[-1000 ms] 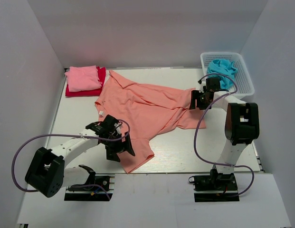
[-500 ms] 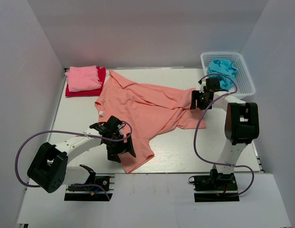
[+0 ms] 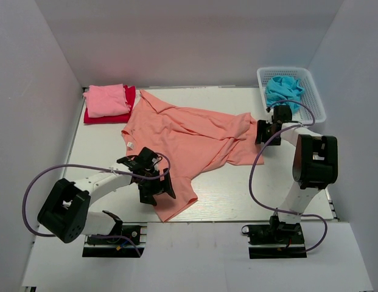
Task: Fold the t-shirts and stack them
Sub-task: Flatten out the tshirt
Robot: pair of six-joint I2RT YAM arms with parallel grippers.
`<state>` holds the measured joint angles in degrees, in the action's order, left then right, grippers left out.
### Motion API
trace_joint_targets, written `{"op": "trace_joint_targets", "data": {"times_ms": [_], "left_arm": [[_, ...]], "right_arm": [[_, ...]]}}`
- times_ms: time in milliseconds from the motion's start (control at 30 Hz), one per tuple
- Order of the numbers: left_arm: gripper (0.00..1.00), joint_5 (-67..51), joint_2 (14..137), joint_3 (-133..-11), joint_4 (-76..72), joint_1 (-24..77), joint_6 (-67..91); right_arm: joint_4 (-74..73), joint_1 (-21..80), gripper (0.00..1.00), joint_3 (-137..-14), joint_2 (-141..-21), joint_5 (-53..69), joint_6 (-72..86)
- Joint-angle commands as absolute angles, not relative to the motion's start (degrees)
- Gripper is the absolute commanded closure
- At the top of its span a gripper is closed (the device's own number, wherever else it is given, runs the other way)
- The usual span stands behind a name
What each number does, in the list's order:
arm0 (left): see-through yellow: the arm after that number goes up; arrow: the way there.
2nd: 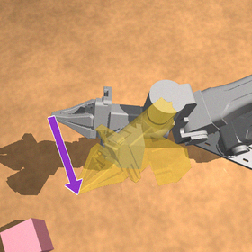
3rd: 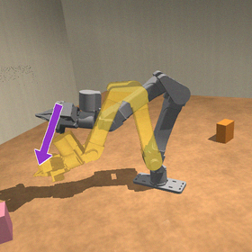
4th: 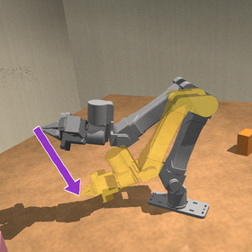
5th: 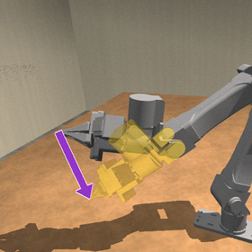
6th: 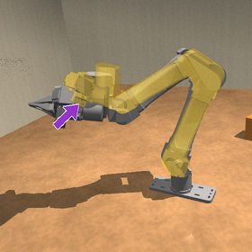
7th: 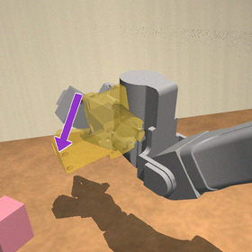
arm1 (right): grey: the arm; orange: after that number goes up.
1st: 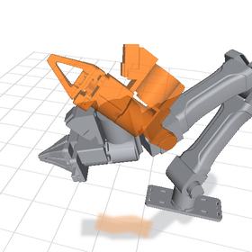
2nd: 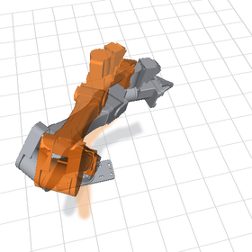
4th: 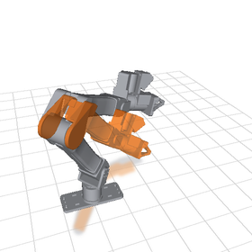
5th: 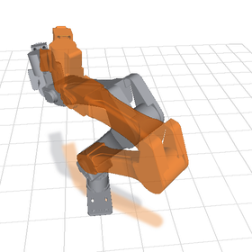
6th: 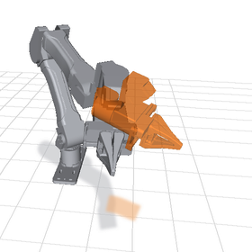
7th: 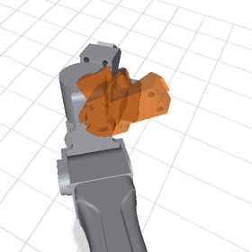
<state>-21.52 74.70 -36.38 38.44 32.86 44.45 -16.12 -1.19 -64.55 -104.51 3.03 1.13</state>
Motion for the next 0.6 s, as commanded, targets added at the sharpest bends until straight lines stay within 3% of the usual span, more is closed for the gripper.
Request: {"op": "trace_joint_targets", "data": {"times_ms": [0,267,567], "left_arm": [[0.0,-21.4,75.6,-37.4,37.2,33.2,44.1],[0.0,-21.4,76.2,-37.4,37.2,33.2,44.1],[0.0,-22.1,76.2,-36.3,35.9,33.2,44.6]], "right_arm": [[-12.0,-1.3,0.37,-63.0,-102.8,4.1,1.0],[-7.7,-0.3,0.38,-59.7,-98.4,10.9,0.3],[-5.8,2.2,0.4,-59.1,-99.0,8.4,0.4]]}}
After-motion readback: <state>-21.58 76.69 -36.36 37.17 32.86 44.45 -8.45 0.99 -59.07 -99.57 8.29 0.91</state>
